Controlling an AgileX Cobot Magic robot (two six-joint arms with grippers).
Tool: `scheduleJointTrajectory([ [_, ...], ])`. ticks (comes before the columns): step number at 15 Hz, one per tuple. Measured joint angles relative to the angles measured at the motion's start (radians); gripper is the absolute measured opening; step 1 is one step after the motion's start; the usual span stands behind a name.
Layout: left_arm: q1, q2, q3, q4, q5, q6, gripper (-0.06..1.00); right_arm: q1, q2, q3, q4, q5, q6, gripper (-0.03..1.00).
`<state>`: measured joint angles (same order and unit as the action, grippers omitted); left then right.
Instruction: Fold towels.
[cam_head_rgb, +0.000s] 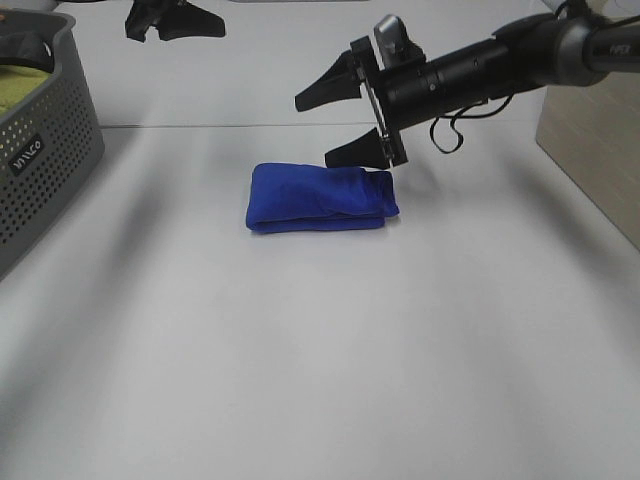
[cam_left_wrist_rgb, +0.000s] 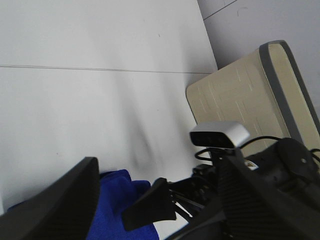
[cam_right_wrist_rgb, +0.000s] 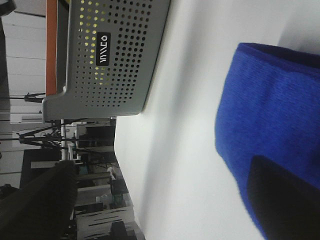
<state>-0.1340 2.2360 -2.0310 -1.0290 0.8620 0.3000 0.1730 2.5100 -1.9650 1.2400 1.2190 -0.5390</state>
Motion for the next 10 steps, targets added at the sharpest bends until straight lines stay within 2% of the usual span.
scheduleJointTrajectory([
  [2, 0.000, -0.007, 0.000, 0.007, 0.033, 0.013, 0.65, -0.001, 0.040, 0.000, 0.004, -0.004, -0.017, 0.86],
  [4, -0.002, -0.007, 0.000, 0.029, 0.064, 0.015, 0.65, -0.002, 0.050, 0.000, -0.054, -0.017, -0.006, 0.85],
  [8, -0.002, -0.014, 0.000, 0.200, 0.144, -0.005, 0.65, -0.021, 0.037, -0.001, -0.118, -0.026, 0.029, 0.85],
  [10, -0.002, -0.059, 0.000, 0.316, 0.186, -0.028, 0.65, -0.024, -0.030, -0.021, -0.210, -0.019, 0.062, 0.85],
])
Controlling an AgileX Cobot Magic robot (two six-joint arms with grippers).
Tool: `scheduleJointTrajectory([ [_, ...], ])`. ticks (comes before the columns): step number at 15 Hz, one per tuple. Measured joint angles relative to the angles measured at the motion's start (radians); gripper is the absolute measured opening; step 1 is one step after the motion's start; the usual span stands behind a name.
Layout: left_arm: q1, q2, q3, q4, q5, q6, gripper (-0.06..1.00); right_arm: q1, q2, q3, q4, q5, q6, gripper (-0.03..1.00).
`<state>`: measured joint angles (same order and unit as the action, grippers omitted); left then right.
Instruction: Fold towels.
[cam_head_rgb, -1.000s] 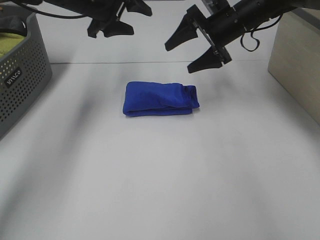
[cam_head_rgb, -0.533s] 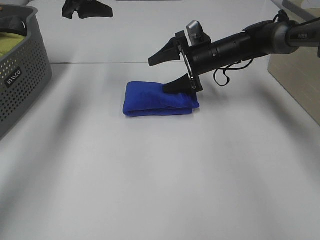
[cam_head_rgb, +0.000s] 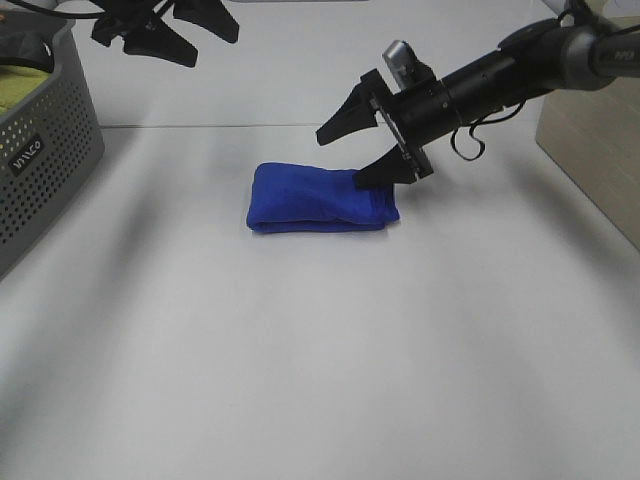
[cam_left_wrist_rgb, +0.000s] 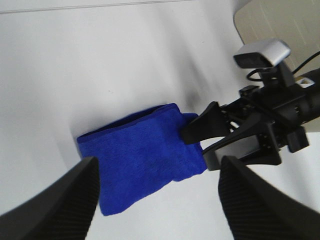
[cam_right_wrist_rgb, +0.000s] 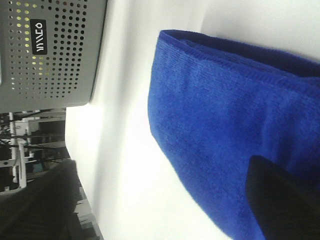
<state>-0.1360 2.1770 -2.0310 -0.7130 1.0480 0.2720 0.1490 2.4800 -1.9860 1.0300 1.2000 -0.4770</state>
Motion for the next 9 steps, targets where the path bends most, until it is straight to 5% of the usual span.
scheduleJointTrajectory([
  [6, -0.005, -0.163, 0.000, 0.199, 0.159, -0.003, 0.65, 0.000, -0.258, -0.005, -0.416, 0.005, 0.280, 0.85],
  [9, -0.004, -0.285, 0.024, 0.320, 0.162, -0.029, 0.65, 0.000, -0.448, 0.036, -0.565, 0.007, 0.332, 0.85],
])
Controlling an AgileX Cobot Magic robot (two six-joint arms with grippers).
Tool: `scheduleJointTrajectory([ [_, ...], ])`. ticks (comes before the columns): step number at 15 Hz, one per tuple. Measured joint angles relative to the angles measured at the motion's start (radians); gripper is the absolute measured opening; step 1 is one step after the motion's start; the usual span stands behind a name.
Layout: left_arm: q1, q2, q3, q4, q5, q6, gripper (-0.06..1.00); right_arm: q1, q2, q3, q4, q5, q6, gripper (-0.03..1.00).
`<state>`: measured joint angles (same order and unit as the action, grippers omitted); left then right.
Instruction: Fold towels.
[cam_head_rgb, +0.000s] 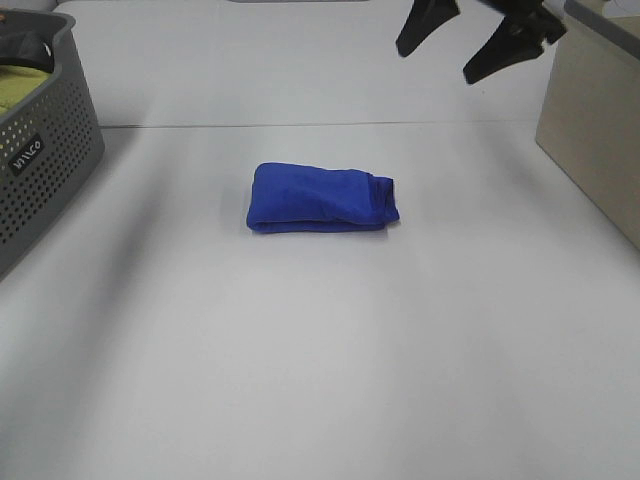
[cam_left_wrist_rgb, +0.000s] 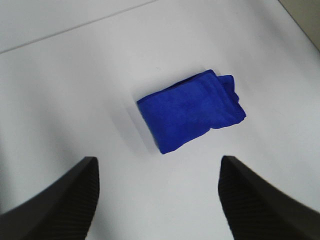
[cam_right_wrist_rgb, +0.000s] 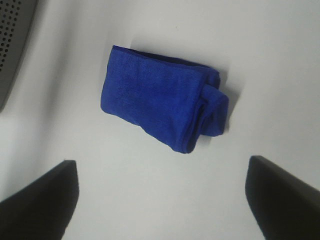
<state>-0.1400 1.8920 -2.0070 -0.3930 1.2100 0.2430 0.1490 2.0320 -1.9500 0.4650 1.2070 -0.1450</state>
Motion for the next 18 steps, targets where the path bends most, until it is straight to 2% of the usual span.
scheduleJointTrajectory([
  [2, 0.000, -0.135, 0.094, 0.087, 0.001, -0.020, 0.65, 0.000, -0.146, 0.090, -0.058, 0.001, 0.010, 0.85],
  [4, 0.000, -0.274, 0.236, 0.133, 0.001, -0.040, 0.65, 0.000, -0.253, 0.184, -0.077, 0.002, 0.017, 0.85],
  [5, 0.000, -0.316, 0.283, 0.140, 0.003, -0.044, 0.65, 0.000, -0.323, 0.255, -0.079, 0.002, 0.018, 0.85],
  [11, 0.000, -0.841, 0.857, 0.147, -0.045, -0.052, 0.65, 0.000, -0.771, 0.790, -0.136, 0.005, 0.018, 0.85],
  [13, 0.000, -1.015, 0.998, 0.148, -0.045, -0.052, 0.65, 0.000, -0.911, 0.970, -0.170, 0.006, 0.018, 0.85],
  [14, 0.000, -1.210, 1.119, 0.148, -0.039, -0.053, 0.65, 0.000, -1.078, 1.150, -0.212, 0.006, 0.018, 0.85],
  [18, 0.000, -1.493, 1.265, 0.147, -0.018, -0.046, 0.65, 0.000, -1.363, 1.359, -0.244, 0.002, 0.018, 0.85],
])
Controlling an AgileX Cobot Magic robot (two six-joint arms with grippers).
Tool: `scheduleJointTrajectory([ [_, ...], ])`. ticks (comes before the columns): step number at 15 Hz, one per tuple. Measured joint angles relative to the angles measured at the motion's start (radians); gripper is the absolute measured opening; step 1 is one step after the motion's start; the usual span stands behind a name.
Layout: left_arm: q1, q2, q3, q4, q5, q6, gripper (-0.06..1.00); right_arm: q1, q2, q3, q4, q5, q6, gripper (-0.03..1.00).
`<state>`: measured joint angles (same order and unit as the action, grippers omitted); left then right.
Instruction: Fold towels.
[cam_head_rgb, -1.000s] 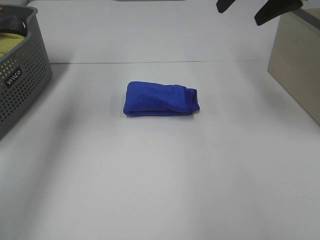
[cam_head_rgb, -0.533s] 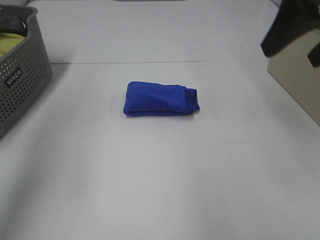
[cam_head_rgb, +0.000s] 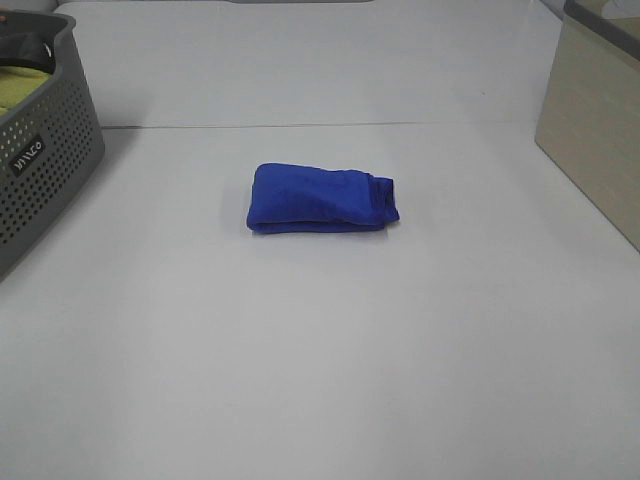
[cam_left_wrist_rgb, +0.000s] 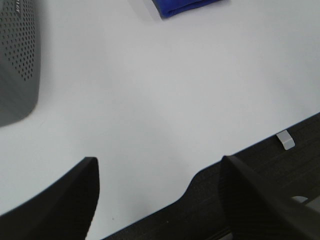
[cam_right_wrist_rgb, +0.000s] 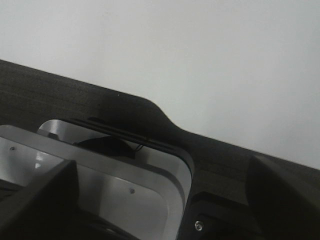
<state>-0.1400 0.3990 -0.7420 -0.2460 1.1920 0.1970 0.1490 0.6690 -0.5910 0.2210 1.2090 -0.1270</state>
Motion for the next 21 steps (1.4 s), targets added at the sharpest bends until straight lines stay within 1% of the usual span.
scheduleJointTrajectory([
  [2, 0.000, -0.126, 0.077, 0.000, -0.007, 0.023, 0.65, 0.000, -0.149, 0.040, -0.040, -0.013, 0.000, 0.85],
  [4, 0.000, -0.198, 0.158, 0.004, -0.042, 0.070, 0.65, 0.000, -0.284, 0.046, -0.083, -0.060, -0.004, 0.85],
  [5, 0.000, -0.208, 0.193, 0.009, -0.056, 0.078, 0.65, 0.000, -0.335, 0.046, -0.101, -0.079, -0.006, 0.85],
  [7, 0.000, -0.208, 0.215, 0.010, -0.098, 0.094, 0.65, 0.000, -0.393, 0.063, -0.123, -0.126, -0.008, 0.85],
  [10, 0.000, -0.208, 0.235, 0.002, -0.128, 0.112, 0.65, 0.000, -0.401, 0.085, -0.127, -0.137, -0.008, 0.85],
  [18, 0.000, -0.208, 0.236, -0.011, -0.127, 0.173, 0.65, 0.000, -0.401, 0.085, -0.127, -0.142, -0.008, 0.85],
  [21, 0.000, -0.208, 0.236, -0.016, -0.127, 0.177, 0.65, 0.000, -0.401, 0.085, -0.127, -0.142, -0.008, 0.85],
])
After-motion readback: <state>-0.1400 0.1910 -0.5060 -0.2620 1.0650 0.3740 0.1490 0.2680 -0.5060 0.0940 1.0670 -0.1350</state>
